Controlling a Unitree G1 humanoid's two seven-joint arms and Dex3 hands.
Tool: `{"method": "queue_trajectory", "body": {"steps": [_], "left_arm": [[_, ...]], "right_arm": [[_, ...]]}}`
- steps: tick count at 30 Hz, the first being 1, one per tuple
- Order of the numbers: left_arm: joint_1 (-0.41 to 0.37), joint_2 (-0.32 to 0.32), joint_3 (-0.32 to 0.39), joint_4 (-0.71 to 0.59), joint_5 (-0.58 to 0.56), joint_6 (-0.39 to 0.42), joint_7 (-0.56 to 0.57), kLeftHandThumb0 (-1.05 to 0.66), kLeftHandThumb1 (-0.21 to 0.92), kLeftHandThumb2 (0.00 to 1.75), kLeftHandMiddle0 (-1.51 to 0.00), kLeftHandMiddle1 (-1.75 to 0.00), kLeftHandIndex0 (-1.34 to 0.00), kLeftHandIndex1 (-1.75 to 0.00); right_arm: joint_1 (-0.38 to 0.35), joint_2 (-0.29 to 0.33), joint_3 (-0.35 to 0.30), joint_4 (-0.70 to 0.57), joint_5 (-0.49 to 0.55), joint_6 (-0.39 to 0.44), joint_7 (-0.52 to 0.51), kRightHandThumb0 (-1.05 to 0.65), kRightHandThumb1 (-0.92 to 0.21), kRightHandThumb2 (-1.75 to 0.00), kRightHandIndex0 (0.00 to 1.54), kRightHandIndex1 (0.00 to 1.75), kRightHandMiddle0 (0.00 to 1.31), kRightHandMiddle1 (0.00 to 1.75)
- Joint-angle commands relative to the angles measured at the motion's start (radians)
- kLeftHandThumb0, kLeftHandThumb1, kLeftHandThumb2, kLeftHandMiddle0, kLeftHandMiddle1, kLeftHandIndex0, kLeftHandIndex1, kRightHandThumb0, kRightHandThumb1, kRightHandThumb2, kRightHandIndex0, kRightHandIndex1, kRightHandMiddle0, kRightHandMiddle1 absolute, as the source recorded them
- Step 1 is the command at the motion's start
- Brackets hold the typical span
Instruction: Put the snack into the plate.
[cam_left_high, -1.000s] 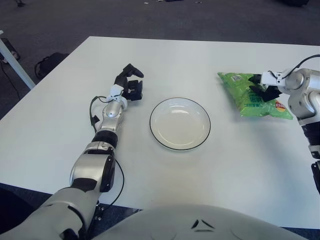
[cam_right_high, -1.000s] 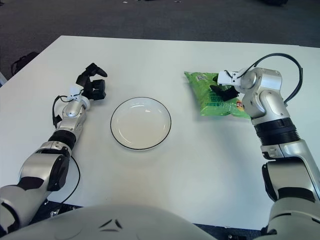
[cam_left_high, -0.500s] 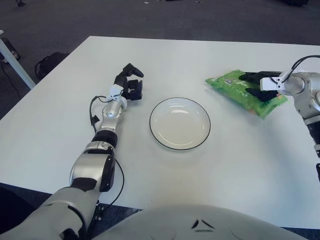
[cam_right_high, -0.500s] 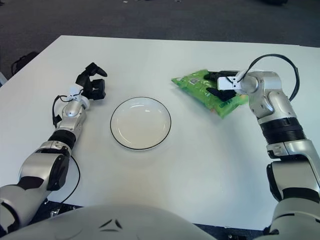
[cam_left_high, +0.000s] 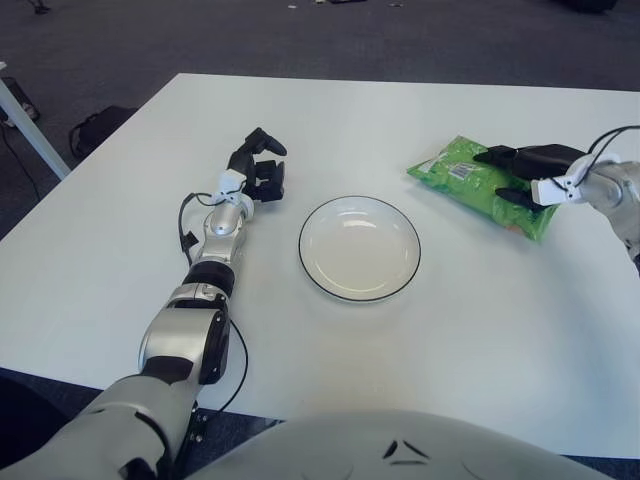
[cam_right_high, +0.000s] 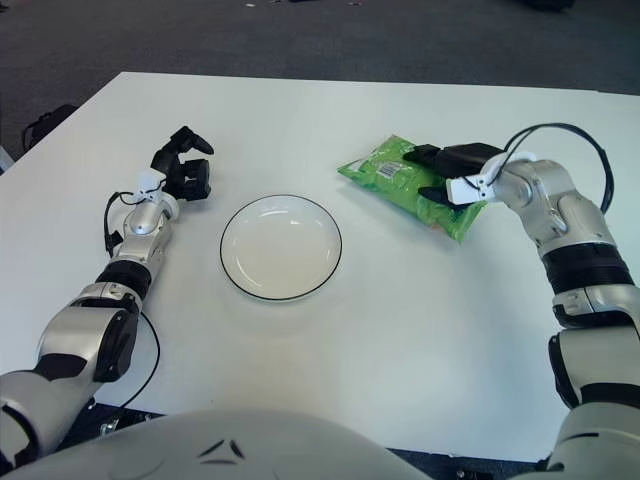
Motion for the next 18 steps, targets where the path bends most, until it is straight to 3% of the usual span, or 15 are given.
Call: {"method": "queue_trajectory", "body": {"steps": [1,7,11,18], "left_arm": [[0.105,-0.019,-0.007,0.062,0.013,-0.004,0.004,-0.43,0.46,1.13,-1.22,-1.75,-0.5,-1.75],[0.105,-0.02,-0.006,0.062,0.007,0.001,-0.004,-0.43,0.46,1.13,-1.22,-1.75,-0.5,-1.75],[0.105,-0.022,-0.004,0.063,0.002,0.002,-0.013,-0.43,0.46,1.13,-1.23,-1.75,-0.5,-1.75],[0.105,-0.021,-0.007,0.063,0.009,0.008,-0.008,-0.43,0.46,1.14,-1.23,-1.75,-0.5,-1.75]], "right_arm": [[-0.016,-0.013,0.048,0.082,-0.065,-0.066,-0.086,-0.88,-0.92,-1.1,0.05,0.35,0.0,0.52],[-0.06,-0.012,0.112,0.208,-0.151,-0.129,-0.258,-0.89,-0.92,-1.13,0.04,0.31,0.0,0.52],[-0.108,-0.024,0.187,0.312,-0.262,-0.153,-0.444,-0.88,-0.92,-1.16,0.06,0.3,0.0,0.61],[-0.157,-0.022,0.251,0.386,-0.313,-0.161,-0.55,-0.86,-0.92,-1.17,0.08,0.3,0.0,0.69]]}}
